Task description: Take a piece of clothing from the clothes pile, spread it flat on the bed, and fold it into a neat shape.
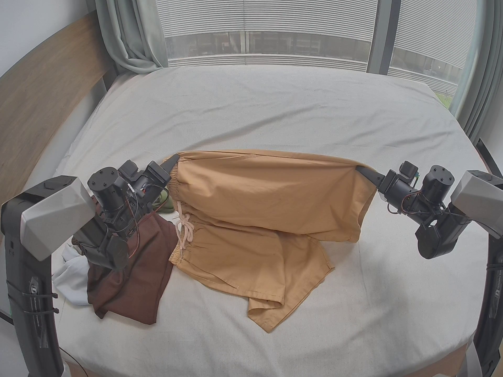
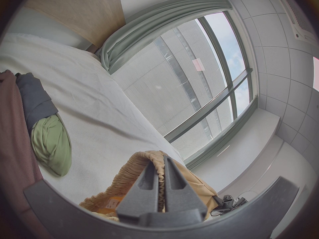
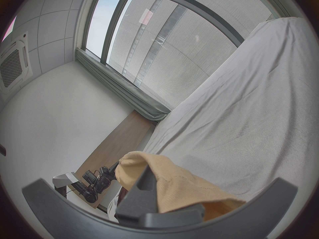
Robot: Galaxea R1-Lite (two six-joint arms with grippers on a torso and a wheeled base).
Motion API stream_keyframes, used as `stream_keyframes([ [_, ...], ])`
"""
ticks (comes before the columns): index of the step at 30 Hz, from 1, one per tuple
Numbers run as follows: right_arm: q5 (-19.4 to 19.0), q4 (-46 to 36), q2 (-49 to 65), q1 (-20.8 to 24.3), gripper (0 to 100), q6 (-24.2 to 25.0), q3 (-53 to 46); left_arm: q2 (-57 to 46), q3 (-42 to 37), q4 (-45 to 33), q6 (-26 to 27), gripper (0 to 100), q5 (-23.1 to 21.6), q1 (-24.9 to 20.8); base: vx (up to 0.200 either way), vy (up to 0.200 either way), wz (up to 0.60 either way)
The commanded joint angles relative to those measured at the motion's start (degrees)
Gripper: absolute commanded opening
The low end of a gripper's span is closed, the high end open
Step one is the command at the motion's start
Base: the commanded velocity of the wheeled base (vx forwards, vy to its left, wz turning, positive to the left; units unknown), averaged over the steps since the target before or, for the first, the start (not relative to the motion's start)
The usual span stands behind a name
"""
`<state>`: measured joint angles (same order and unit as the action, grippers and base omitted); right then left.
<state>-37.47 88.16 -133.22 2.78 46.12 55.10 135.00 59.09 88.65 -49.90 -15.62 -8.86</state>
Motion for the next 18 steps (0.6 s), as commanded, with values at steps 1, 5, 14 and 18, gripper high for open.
stream_keyframes([
  [1, -0.1, 0.1, -3.0, -0.1, 0, 0.1, 2.2, 3.0, 2.8, -0.1, 0.0, 0, 0.0, 0.1, 0.0, 0.0, 0.0],
  [5, 0.0, 0.2, -3.9, -0.5, 0, 0.3, 3.5, 4.0, 4.1, -0.1, 0.0, 0, 0.0, 0.1, 0.0, 0.0, 0.0],
  [14, 0.0, 0.2, -4.2, -1.0, 0, 0.4, 5.2, 5.9, 7.6, -0.8, 0.0, 0, 0.0, 0.1, 0.0, 0.0, 0.0],
  [18, 0.0, 0.2, -4.7, -1.2, 0, 0.4, 5.4, 6.0, 8.8, -1.7, -0.1, 0, 0.0, 0.1, 0.0, 0.0, 0.0],
])
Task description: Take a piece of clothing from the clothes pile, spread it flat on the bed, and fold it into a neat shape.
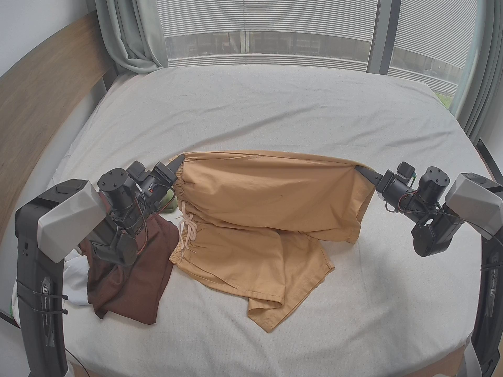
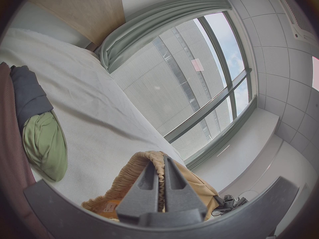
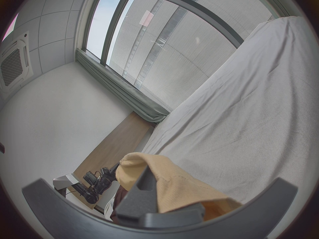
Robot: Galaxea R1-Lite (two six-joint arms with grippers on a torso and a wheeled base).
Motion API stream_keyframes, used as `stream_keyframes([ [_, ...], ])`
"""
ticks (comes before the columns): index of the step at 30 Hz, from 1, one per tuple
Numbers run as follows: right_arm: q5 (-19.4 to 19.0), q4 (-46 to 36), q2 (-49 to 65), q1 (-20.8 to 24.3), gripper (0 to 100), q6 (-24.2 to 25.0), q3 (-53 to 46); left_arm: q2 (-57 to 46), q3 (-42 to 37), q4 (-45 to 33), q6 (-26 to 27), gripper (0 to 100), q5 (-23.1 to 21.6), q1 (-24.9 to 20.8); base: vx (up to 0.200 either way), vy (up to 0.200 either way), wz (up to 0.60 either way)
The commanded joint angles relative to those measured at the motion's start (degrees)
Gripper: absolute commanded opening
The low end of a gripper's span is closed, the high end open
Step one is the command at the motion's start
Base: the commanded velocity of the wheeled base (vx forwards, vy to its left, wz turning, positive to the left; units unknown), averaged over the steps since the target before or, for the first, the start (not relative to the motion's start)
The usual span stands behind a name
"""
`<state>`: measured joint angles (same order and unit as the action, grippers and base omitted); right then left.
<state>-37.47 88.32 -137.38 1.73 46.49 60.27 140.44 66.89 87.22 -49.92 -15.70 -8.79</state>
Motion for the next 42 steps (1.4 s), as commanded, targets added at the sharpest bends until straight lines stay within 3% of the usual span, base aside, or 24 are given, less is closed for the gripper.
stream_keyframes([
  [1, 0.0, 0.0, -0.6, -0.1, 0, 0.0, 0.3, 0.5, 1.0, -0.4, 0.0, 100, 0.1, 0.0, 0.0, 0.0, 0.0],
  [10, -0.1, -0.3, -3.1, -1.5, 0, 0.9, 3.6, 0.7, 7.1, -5.6, -0.1, 100, 1.3, 0.8, 0.0, 0.0, 0.0],
  [11, -0.1, -0.4, -3.2, -1.6, 100, 0.9, 4.0, 0.7, 7.2, -5.7, -0.1, 100, 1.4, 0.8, 0.0, 0.0, 0.0],
  [22, 0.3, -3.5, -4.7, -4.0, 100, 0.9, 7.2, -0.1, 4.5, -5.0, -0.1, 100, 4.5, 0.9, 0.0, 0.0, 0.0],
  [28, 0.3, -2.7, -1.8, -5.5, 100, 0.6, 3.0, -0.8, -2.4, -1.0, 0.1, 100, 4.5, 0.7, 0.0, 0.0, 0.0],
  [33, 0.4, 0.0, 2.6, -4.8, 100, -0.9, -6.0, -3.9, -11.3, 1.6, 1.1, 100, 3.7, 0.9, 0.0, 0.0, 0.0],
  [42, 0.3, 0.0, 8.7, -0.2, 100, -15.6, -25.8, -8.5, -25.7, 1.6, 7.3, 100, -1.2, 0.8, 0.0, 0.0, 0.0],
])
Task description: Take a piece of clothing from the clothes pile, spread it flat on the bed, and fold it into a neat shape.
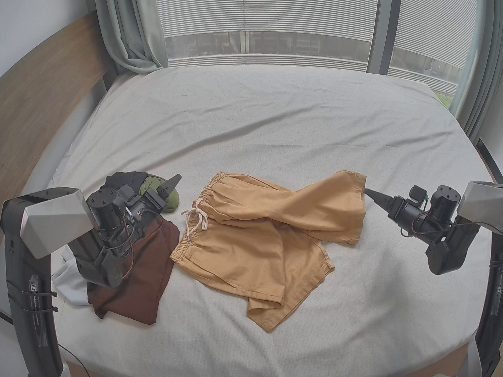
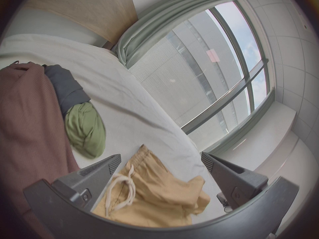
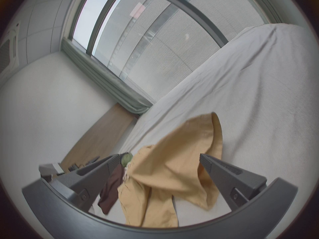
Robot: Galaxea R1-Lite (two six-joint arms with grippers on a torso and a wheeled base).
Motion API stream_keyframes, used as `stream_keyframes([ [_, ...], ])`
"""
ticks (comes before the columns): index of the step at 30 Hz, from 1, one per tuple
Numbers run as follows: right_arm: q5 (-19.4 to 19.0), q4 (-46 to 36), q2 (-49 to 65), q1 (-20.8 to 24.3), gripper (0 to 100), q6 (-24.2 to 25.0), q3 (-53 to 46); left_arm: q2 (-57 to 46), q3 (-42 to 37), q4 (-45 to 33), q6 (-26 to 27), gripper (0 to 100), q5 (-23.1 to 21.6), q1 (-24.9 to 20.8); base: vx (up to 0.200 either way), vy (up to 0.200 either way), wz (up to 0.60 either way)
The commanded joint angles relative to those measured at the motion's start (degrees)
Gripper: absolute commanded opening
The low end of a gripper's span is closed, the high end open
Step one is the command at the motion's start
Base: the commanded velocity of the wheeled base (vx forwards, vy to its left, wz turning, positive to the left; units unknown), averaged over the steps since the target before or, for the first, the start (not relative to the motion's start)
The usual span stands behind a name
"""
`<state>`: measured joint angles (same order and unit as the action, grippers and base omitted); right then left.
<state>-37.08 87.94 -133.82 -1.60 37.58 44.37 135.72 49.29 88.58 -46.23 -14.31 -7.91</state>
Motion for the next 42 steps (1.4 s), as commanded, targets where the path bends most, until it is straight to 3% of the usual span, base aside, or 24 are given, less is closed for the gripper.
stream_keyframes([
  [1, -0.1, 0.4, 5.1, 3.7, 100, -8.0, -11.7, -3.6, -9.0, 0.3, 4.3, 100, -2.9, -0.1, 0.0, 0.0, 0.0],
  [7, 0.1, 0.4, 4.4, 5.8, 100, -8.8, -16.5, -3.1, -11.1, 0.2, 6.8, 100, -3.2, -0.1, 0.0, 0.0, 0.0],
  [18, 0.1, 0.5, -0.2, 6.3, 100, -10.7, -16.3, 2.2, -12.7, 0.0, 10.8, 100, -3.9, -0.3, 0.0, 0.0, 0.0],
  [42, 1.5, 0.6, -4.3, 8.2, 100, -10.9, -15.0, 8.2, -12.5, -4.9, 10.8, 100, -3.7, 0.1, 0.0, 0.0, 0.0],
])
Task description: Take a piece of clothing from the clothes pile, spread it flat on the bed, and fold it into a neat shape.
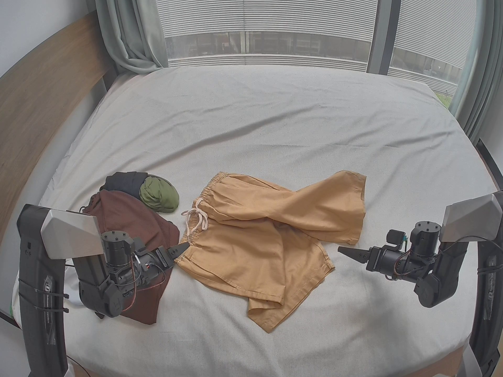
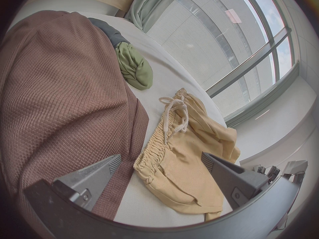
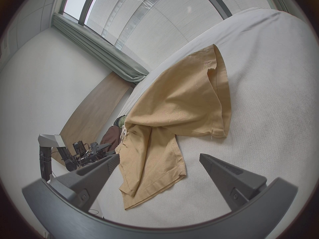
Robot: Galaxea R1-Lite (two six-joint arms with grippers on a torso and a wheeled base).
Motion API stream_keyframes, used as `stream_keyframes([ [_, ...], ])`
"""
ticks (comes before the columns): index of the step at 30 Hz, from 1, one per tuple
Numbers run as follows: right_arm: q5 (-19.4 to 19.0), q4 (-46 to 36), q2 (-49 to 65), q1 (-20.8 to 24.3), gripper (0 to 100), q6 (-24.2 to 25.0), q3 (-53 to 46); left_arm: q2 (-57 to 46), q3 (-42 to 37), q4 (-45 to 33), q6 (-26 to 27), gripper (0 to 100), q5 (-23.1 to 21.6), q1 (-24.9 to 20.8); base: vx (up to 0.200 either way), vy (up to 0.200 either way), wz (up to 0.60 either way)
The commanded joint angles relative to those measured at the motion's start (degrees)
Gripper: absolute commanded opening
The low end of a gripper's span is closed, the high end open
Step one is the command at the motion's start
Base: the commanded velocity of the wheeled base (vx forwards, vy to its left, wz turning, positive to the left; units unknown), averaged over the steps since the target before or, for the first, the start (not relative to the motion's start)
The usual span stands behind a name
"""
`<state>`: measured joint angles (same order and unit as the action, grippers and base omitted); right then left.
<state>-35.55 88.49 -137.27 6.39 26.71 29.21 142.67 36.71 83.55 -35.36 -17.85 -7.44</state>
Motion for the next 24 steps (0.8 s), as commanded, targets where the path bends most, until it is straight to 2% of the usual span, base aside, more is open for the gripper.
stream_keyframes([
  [1, 0.0, 0.0, -1.2, 0.3, 100, 0.0, 0.2, 1.3, 0.2, 0.2, -0.1, 100, -0.2, -0.5, 0.0, 0.0, 0.0],
  [12, 1.6, 0.0, -3.2, 0.7, 100, 0.1, 1.5, 3.1, 2.4, 0.1, -0.3, 100, 0.1, -0.7, 0.0, 0.0, 0.0],
  [13, 1.6, 0.0, -3.2, 0.7, 100, 0.1, 1.5, 3.1, 2.5, 0.1, -0.3, 0, 0.1, -0.7, 0.0, 0.0, 0.0],
  [24, 1.9, 0.0, -5.3, 1.9, 100, 0.1, 3.0, 3.4, 3.2, 0.5, -0.3, 0, 0.1, -0.7, 0.0, 0.0, 0.0],
])
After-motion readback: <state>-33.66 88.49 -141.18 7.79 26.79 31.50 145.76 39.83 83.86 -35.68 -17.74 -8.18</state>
